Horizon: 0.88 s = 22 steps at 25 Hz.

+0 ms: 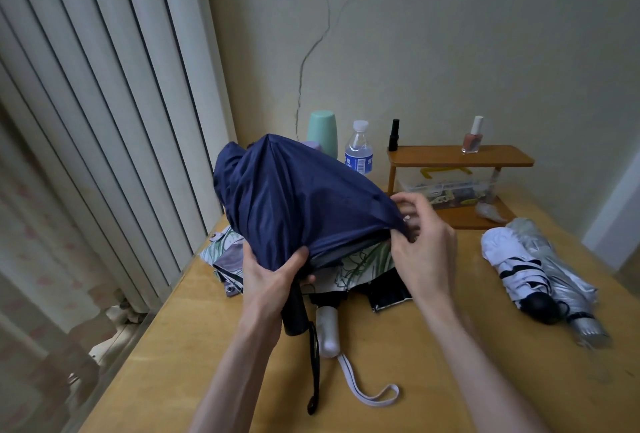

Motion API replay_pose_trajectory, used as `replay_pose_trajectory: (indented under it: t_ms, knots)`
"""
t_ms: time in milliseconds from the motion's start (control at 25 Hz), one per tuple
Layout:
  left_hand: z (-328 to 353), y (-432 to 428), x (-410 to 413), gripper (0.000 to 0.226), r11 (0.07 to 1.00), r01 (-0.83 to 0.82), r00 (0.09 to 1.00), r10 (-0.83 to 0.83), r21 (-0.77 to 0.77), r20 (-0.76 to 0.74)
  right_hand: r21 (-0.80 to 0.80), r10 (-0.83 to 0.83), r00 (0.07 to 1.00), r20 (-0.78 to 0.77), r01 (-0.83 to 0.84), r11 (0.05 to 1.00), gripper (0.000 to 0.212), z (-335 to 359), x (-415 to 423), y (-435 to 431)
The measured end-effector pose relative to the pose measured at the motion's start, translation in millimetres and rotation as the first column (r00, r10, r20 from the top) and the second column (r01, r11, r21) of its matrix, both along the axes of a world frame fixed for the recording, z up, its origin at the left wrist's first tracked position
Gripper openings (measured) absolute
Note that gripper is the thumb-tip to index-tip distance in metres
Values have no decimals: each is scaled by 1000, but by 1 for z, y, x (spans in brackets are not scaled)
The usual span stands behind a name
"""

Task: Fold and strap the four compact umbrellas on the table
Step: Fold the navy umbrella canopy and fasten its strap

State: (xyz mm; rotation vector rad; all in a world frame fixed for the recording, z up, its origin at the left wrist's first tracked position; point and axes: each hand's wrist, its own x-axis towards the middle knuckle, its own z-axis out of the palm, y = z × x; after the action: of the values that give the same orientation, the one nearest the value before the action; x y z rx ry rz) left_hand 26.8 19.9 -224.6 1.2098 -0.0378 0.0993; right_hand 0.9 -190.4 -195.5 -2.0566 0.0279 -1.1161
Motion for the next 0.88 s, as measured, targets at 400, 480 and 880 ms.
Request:
replay_pose_trajectory:
  t_ms: [400, 480, 880]
  knots:
    - [4, -4, -3, 102, 999, 37, 998, -39, 37, 52, -44, -164, 966, 200, 176, 983, 39, -5, -2, 8]
    - [5, -5, -4, 95, 998, 60, 998, -60, 2, 29, 1, -82, 994, 72, 83, 997, 52, -4, -1, 5]
    - [3, 6, -1, 84, 997, -44, 998, 40, 66, 50, 101, 34, 988, 149, -50, 994, 43, 5, -5, -8]
